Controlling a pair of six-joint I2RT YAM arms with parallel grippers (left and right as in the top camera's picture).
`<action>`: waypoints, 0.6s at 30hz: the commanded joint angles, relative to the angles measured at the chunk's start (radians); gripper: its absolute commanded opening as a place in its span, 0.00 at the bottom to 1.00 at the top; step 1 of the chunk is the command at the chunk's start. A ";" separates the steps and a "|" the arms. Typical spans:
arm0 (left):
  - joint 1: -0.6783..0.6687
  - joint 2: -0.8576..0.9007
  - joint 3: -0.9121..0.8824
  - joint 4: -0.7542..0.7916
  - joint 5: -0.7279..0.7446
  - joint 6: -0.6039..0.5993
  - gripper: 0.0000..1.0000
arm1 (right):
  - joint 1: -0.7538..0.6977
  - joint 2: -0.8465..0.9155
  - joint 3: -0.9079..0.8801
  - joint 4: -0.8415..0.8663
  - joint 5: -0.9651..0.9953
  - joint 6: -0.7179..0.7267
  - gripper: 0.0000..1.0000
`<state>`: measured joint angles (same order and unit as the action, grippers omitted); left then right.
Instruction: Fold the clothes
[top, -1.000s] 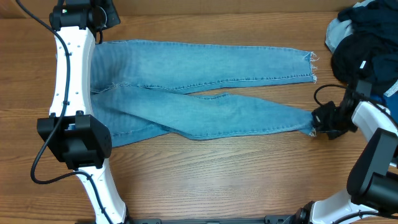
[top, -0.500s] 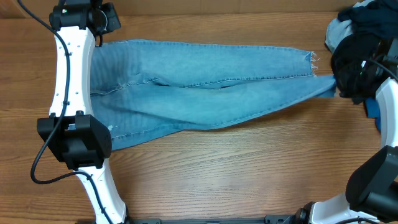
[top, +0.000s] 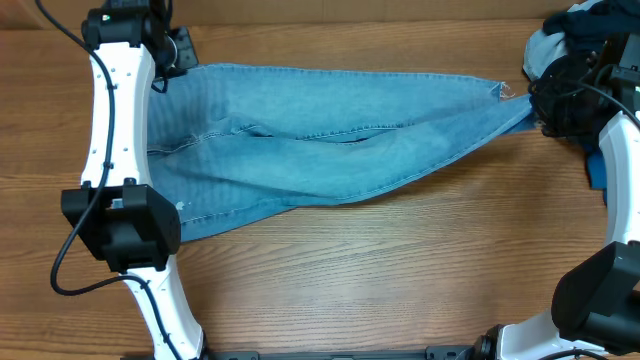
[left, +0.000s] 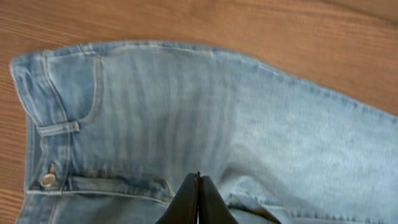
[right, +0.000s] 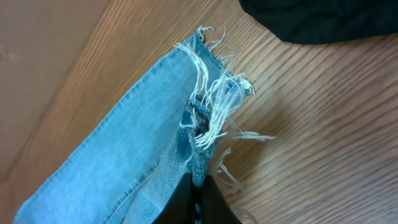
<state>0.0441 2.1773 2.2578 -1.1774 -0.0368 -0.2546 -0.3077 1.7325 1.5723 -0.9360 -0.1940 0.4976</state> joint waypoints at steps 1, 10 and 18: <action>-0.039 -0.101 0.003 -0.005 0.005 -0.016 0.04 | -0.016 -0.031 0.032 0.001 0.034 0.039 0.04; -0.116 -0.218 0.002 -0.152 -0.050 -0.127 0.05 | -0.046 -0.031 0.032 0.046 0.062 0.052 0.04; -0.134 -0.373 -0.116 -0.200 -0.124 -0.171 0.05 | -0.061 -0.031 0.032 0.048 0.057 0.000 0.04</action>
<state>-0.0978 1.9057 2.2333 -1.3834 -0.1165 -0.3683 -0.3519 1.7325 1.5723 -0.9009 -0.1654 0.5205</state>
